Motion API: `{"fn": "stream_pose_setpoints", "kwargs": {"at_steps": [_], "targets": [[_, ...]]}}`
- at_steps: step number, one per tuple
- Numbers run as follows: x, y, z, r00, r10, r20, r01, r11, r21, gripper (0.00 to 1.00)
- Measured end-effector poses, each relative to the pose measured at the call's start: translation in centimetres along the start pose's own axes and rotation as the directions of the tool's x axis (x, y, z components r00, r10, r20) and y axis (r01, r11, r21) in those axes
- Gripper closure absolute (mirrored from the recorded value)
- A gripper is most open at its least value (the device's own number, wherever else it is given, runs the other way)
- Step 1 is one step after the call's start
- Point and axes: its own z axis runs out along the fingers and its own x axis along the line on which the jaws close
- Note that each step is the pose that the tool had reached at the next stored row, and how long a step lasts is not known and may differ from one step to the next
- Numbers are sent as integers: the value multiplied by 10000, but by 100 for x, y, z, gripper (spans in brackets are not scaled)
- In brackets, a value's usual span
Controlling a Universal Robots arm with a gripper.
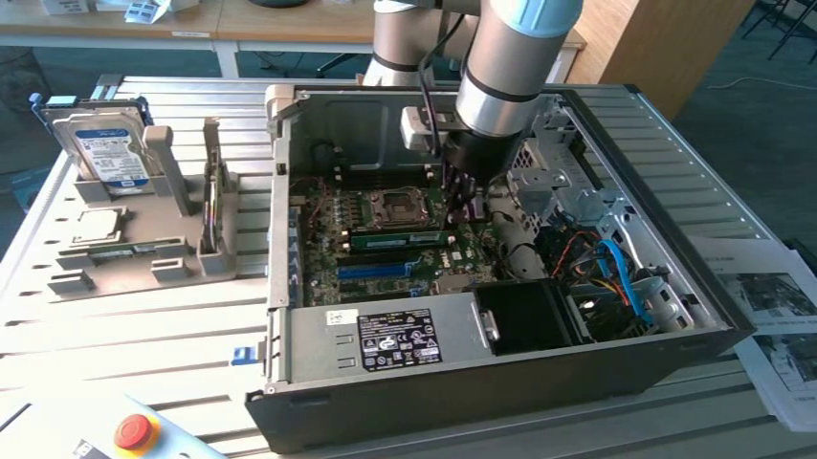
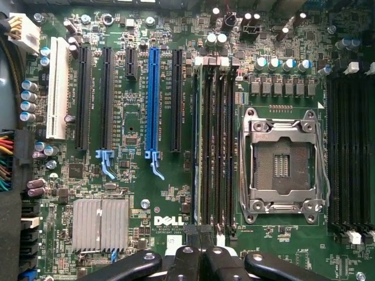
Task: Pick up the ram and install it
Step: 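Press down the ram until it locks into place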
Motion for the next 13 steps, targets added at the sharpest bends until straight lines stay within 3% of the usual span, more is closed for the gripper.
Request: {"fn": "stream_pose_setpoints", "kwargs": {"at_steps": [13], "targets": [[-18,-1,15,10000,1,2,-1,10000,1,90]]}}
